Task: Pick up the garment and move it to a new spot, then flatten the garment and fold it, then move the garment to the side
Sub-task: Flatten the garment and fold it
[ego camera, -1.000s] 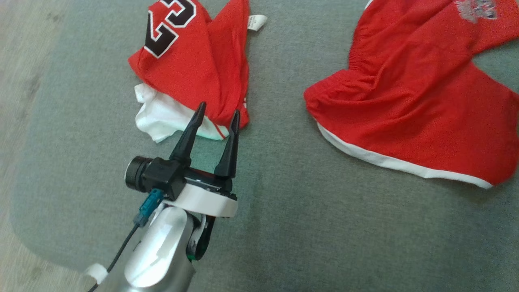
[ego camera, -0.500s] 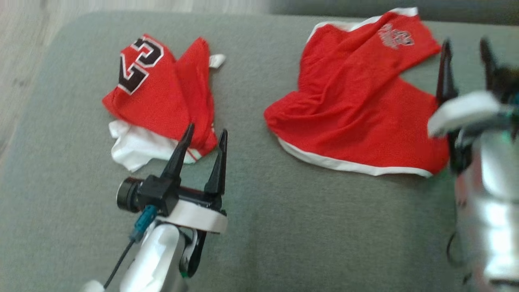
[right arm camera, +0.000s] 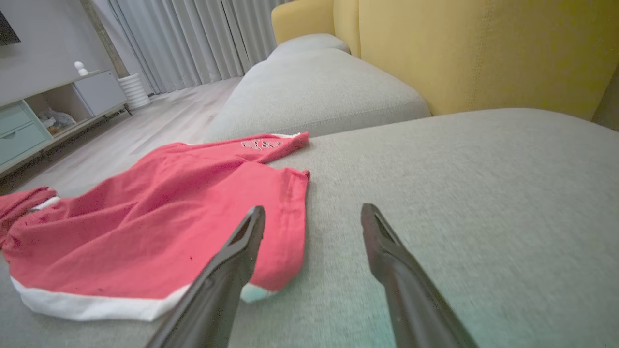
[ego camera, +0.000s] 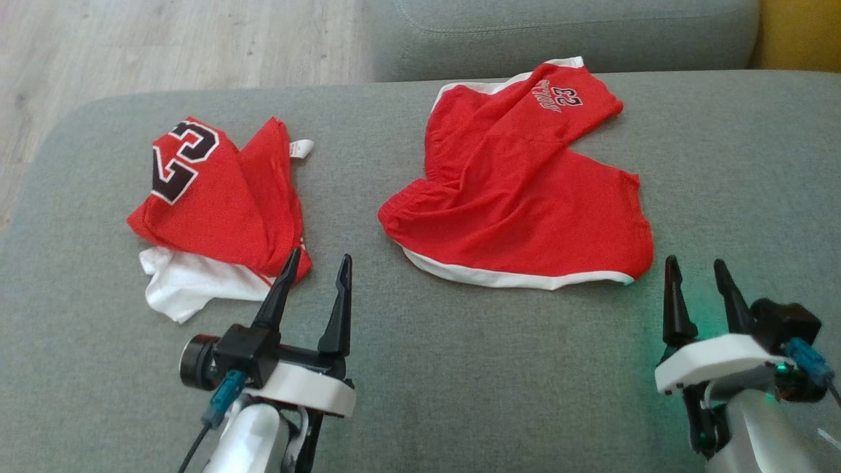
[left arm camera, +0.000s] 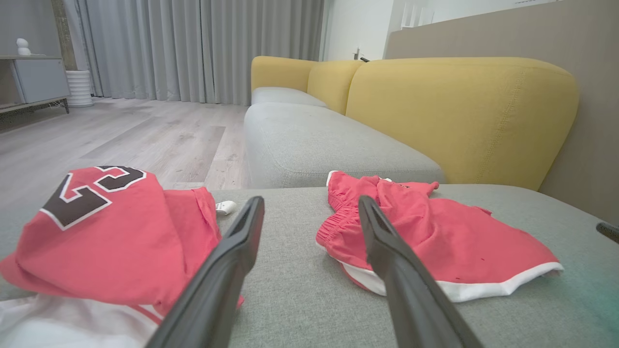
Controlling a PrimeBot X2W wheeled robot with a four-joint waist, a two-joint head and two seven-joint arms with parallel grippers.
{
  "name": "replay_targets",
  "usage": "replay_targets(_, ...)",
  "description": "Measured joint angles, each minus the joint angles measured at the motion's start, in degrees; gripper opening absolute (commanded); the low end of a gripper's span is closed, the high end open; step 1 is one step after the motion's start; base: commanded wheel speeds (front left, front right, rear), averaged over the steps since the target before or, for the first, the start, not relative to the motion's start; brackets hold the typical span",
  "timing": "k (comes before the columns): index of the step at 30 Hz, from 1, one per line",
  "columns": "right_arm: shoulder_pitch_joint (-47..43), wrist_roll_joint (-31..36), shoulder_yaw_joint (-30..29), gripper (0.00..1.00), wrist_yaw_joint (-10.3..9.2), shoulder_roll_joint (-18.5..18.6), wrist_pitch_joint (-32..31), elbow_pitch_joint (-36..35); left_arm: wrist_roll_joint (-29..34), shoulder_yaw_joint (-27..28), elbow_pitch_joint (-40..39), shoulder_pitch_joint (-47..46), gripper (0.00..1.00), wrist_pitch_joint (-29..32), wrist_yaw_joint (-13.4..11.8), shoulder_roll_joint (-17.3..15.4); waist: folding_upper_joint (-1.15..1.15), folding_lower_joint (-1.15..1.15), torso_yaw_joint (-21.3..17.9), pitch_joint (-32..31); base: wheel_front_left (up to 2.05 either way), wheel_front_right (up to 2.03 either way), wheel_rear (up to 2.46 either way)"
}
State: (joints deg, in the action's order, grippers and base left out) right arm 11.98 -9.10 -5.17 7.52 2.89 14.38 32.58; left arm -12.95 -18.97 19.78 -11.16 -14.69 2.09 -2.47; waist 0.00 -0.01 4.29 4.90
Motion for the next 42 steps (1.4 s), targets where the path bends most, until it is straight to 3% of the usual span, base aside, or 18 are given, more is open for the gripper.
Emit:
replay_targets(7,0.1,-0.7,0.7,1.00,0.00,-0.1,-0.2,1.0,0.9,0.2,-0.2,0.0,1.00,0.0,0.5,0.0,0.00,0.01,-0.1,0.8,0.00,0.00,0.00)
replay_targets(23,7.5,-1.9,1.0,0.98,0.00,-0.1,-2.4,13.0,1.4,0.4,-0.2,-1.6,1.00,0.0,1.0,0.0,0.00,0.01,2.6,3.9,0.00,0.00,0.00)
replay_targets(26,8.7,-1.2,1.4,0.00,0.00,-0.1,-1.9,14.2,1.4,0.5,-0.1,-1.6,1.00,0.0,1.0,0.0,0.00,0.01,2.6,4.0,0.00,0.00,0.00)
replay_targets(33,9.7,7.0,-2.4,0.00,0.00,-0.1,-0.6,13.1,1.8,1.2,0.2,-1.6,1.00,0.0,1.0,0.0,0.00,0.01,1.7,3.2,0.00,0.00,0.00)
replay_targets(42,7.7,20.1,-11.4,0.00,0.00,-0.1,-2.3,4.2,1.8,1.0,0.1,-1.4,1.00,0.0,0.9,0.0,0.00,0.01,0.5,1.3,0.00,0.00,0.00)
